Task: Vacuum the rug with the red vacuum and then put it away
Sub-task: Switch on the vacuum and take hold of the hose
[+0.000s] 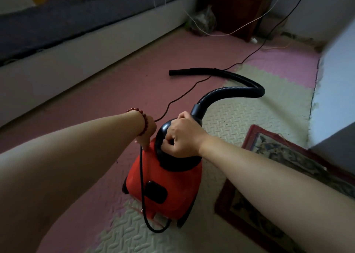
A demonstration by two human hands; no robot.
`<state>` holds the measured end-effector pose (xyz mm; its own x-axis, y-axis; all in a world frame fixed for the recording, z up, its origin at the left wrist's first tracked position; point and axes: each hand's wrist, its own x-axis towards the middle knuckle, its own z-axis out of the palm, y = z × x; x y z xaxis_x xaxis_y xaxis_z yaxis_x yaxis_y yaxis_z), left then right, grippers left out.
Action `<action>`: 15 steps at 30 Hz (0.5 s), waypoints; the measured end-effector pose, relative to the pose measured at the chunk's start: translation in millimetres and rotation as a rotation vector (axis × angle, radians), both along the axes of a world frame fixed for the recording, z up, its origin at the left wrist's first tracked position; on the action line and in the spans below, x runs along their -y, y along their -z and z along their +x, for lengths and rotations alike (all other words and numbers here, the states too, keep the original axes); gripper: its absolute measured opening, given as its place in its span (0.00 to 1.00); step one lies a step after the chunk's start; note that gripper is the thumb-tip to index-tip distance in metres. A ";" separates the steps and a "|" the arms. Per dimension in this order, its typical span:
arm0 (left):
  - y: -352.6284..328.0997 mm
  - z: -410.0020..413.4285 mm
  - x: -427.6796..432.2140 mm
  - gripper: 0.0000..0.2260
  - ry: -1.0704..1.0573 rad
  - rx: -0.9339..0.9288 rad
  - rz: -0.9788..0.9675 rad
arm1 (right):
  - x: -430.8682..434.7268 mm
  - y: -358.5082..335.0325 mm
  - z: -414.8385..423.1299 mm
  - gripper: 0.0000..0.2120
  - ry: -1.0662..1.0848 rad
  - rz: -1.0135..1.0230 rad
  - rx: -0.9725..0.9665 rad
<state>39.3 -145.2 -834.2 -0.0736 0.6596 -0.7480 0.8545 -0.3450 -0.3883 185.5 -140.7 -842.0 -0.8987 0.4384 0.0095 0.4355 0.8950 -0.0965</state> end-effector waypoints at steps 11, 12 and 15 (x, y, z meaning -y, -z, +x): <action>7.3 -13.8 6.7 0.14 0.010 0.119 0.020 | 5.9 -7.9 -18.0 0.21 0.036 -0.164 -0.118; 7.5 -14.0 5.0 0.13 0.000 0.143 0.028 | 1.2 -9.7 -16.6 0.19 0.092 -0.222 -0.209; 6.5 -17.3 -5.2 0.12 -0.070 0.272 0.117 | -20.3 -11.5 -10.4 0.14 0.361 -0.294 -0.520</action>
